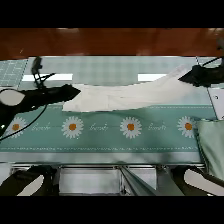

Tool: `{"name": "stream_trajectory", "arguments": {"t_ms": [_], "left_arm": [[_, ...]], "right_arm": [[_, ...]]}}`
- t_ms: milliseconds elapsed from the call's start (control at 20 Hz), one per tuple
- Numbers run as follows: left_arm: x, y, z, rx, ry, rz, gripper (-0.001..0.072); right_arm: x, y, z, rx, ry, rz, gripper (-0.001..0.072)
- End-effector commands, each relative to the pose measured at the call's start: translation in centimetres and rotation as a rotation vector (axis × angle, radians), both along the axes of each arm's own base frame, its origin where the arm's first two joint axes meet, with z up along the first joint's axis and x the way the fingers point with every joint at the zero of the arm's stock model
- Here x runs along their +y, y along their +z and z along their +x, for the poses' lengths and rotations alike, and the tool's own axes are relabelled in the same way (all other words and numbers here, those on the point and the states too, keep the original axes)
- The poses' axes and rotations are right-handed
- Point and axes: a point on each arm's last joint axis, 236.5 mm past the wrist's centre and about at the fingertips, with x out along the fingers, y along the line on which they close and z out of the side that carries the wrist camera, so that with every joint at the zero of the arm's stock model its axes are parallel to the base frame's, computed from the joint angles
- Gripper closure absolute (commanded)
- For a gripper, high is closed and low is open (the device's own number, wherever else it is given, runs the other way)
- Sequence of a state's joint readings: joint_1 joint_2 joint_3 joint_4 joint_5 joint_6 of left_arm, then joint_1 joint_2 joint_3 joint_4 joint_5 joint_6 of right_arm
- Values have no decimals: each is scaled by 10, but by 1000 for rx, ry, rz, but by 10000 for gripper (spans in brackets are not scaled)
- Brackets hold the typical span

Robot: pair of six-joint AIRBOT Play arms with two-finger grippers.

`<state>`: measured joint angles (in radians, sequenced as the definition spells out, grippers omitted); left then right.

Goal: Fold the shirts.

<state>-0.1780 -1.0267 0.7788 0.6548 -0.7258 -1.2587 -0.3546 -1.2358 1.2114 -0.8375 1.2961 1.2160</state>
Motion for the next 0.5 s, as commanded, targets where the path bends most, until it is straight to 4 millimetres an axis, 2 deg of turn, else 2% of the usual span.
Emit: {"name": "stream_trajectory", "arguments": {"t_ms": [0,100,200,300,400,450], "left_arm": [[-71,-21,15,33,-146,11,694],[-124,-33,18,76,-277,11,694],[-175,-50,5,139,-426,11,694],[-220,-64,-6,198,-501,-1,694],[-260,-76,-26,257,-568,-9,694],[-277,-82,-42,301,-611,-9,694]], "right_arm": [[8,30,-41,-60,-25,-47,681],[15,36,-59,-69,-53,-38,680],[22,38,-76,-66,-41,-36,680],[30,42,-90,-67,-19,-31,680],[38,54,-96,-96,-7,-15,680],[42,61,-98,-117,-5,1,680]]}}
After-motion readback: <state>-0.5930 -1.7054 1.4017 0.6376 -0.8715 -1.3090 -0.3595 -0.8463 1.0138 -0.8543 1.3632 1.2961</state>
